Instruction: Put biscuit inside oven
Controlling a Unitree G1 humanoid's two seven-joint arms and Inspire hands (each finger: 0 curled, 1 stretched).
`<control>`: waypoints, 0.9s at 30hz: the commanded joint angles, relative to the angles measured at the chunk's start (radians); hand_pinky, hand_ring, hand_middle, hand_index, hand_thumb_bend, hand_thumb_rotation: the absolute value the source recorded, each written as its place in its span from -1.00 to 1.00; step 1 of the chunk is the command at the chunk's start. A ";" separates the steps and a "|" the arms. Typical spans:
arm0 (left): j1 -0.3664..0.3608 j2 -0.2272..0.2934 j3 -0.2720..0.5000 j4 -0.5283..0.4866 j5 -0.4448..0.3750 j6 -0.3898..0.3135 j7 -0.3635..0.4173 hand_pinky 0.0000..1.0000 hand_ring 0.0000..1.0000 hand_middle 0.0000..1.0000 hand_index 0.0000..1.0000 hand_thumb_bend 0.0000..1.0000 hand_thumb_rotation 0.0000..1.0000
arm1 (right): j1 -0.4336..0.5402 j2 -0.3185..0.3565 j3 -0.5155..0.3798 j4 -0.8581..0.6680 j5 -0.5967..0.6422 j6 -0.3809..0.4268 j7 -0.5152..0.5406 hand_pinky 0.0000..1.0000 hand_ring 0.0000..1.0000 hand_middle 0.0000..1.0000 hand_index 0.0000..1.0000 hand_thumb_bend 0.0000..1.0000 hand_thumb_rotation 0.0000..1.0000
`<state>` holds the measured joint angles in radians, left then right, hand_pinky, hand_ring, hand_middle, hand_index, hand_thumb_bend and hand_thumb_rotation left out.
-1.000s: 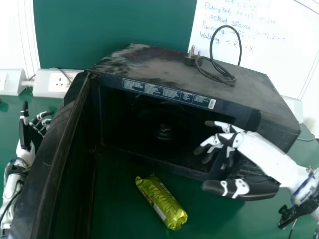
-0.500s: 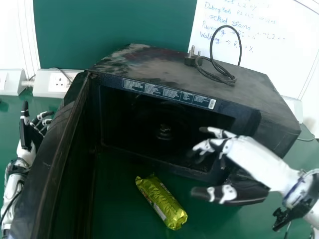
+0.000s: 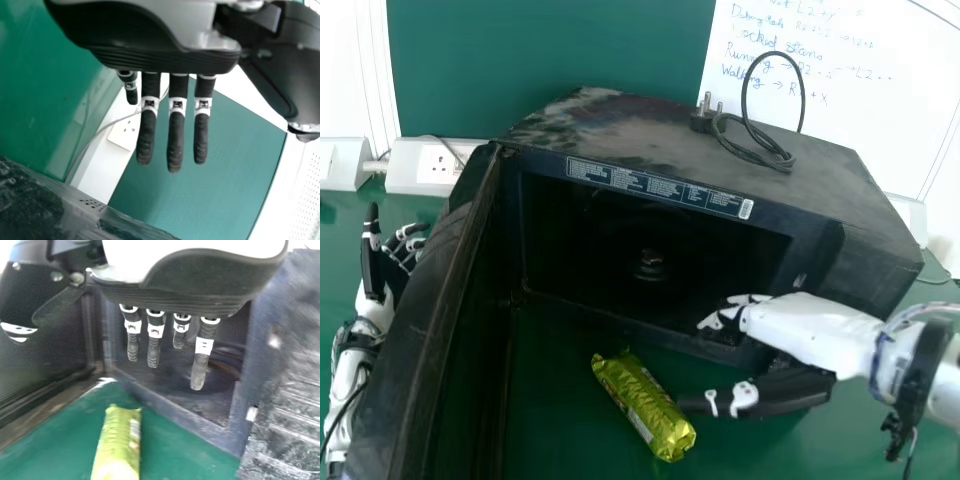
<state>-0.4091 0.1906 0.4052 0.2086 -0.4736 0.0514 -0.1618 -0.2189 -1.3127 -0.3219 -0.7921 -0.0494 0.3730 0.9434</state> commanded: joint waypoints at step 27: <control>0.011 -0.015 -0.003 -0.017 -0.013 0.002 -0.013 -0.53 -0.40 -0.24 -0.02 0.03 -0.87 | -0.060 0.198 0.628 -0.255 -0.682 0.576 -0.009 0.27 0.69 0.78 0.80 1.00 0.20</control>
<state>-0.4045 0.1706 0.3948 0.1901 -0.4776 0.0573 -0.1658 -0.2650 -1.1350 0.2776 -1.0411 -0.6959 0.9334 0.9078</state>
